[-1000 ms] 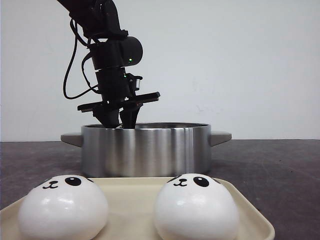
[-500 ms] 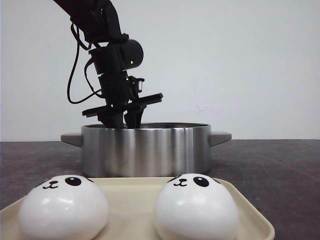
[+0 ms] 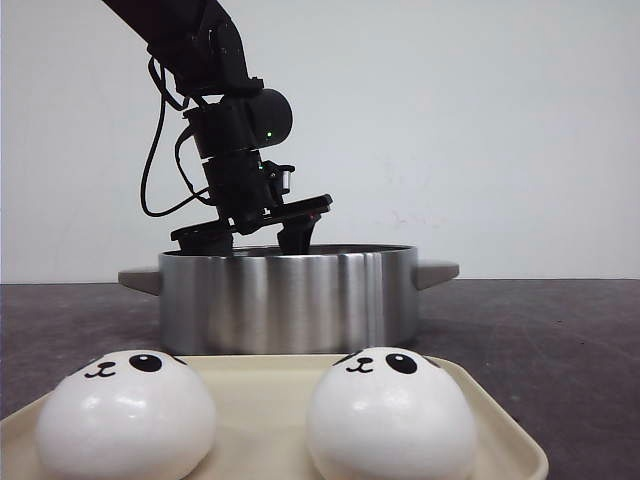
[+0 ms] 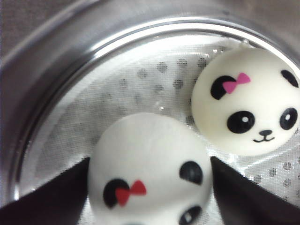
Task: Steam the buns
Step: 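Carry the bun with the left gripper into the pot and release, then lower the right gripper onto a panda bun on the tray and grasp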
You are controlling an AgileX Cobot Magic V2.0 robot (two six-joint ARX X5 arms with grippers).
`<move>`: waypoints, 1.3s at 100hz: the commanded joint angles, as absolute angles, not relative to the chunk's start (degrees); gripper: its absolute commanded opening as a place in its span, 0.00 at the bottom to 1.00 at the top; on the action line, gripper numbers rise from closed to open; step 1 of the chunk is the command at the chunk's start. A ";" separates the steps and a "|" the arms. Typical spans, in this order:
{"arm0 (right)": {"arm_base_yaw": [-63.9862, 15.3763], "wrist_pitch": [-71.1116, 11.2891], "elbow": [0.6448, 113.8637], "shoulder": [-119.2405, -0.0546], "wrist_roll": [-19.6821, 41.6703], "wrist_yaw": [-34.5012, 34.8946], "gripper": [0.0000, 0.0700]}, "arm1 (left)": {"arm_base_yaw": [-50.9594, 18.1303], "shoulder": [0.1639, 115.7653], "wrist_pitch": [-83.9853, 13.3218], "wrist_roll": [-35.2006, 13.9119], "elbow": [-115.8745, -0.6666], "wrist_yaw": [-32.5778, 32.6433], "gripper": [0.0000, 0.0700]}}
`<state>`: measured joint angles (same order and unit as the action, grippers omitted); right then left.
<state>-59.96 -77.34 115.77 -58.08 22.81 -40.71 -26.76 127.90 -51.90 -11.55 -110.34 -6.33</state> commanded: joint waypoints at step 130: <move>-60.60 -66.00 89.25 -61.43 25.17 -22.22 0.46 | -43.62 93.49 -83.88 -8.58 -153.36 4.99 1.00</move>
<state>-59.94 -68.51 89.80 -60.23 24.29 -26.13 -42.48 95.46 -81.36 -9.52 -151.96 4.62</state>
